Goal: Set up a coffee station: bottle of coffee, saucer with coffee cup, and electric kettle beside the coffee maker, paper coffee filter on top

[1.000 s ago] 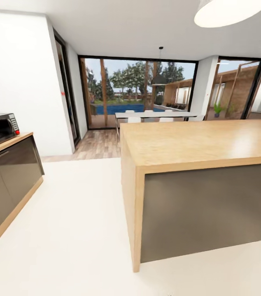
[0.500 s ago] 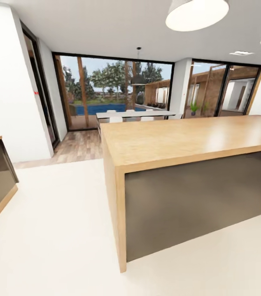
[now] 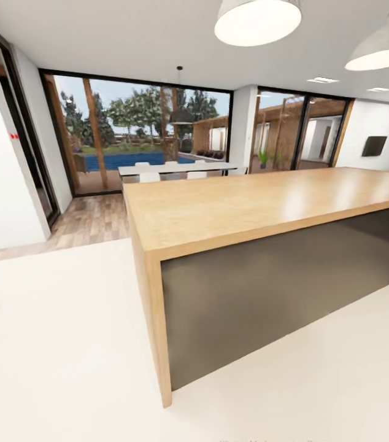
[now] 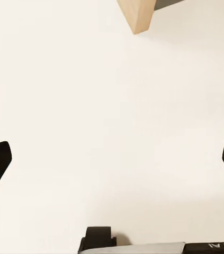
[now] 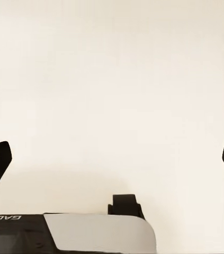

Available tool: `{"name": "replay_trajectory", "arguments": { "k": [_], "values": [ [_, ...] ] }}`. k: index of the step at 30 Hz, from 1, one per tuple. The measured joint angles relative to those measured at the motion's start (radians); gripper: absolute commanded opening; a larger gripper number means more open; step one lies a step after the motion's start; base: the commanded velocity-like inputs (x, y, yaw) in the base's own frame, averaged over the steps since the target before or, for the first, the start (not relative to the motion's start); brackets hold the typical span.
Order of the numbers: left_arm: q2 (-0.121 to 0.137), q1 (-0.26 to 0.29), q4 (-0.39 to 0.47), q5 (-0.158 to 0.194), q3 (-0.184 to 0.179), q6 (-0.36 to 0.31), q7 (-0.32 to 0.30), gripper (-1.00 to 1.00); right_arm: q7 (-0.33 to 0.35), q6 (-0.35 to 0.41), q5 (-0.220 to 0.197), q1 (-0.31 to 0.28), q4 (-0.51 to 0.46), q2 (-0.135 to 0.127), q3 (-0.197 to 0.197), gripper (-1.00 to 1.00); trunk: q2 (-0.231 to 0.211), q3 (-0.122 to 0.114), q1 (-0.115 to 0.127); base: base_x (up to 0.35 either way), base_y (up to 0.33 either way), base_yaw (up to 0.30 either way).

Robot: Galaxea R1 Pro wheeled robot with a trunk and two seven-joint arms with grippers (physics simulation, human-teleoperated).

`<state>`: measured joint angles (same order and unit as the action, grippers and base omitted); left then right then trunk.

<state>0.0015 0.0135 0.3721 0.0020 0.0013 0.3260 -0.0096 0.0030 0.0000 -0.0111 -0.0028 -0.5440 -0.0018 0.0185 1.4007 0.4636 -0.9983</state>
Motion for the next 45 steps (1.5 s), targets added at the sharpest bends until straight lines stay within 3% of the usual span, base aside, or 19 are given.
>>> {"name": "replay_trajectory", "arguments": {
  "k": [7, 14, 45],
  "values": [
    [-0.001, 0.0, -0.002, -0.001, 0.0, 0.0, 0.0, 1.0, 0.0, 0.0, 0.0, 0.0, 0.0, 0.0, 0.024, 1.0, -0.049, -0.017, 0.027, 0.0, 0.0, -0.192],
    [-0.002, 0.0, -0.003, 0.0, 0.0, 0.0, 0.0, 1.0, -0.002, 0.0, 0.001, 0.0, 0.0, 0.0, 0.025, 1.0, -0.098, -0.038, 0.054, 0.0, 0.0, -0.123],
    [0.001, 0.0, -0.002, 0.002, 0.001, -0.001, 0.001, 1.0, -0.002, 0.0, 0.001, 0.0, 0.0, -0.001, 0.026, 1.0, -0.315, -0.129, 0.173, 0.0, 0.0, -0.296]
  ]
}}
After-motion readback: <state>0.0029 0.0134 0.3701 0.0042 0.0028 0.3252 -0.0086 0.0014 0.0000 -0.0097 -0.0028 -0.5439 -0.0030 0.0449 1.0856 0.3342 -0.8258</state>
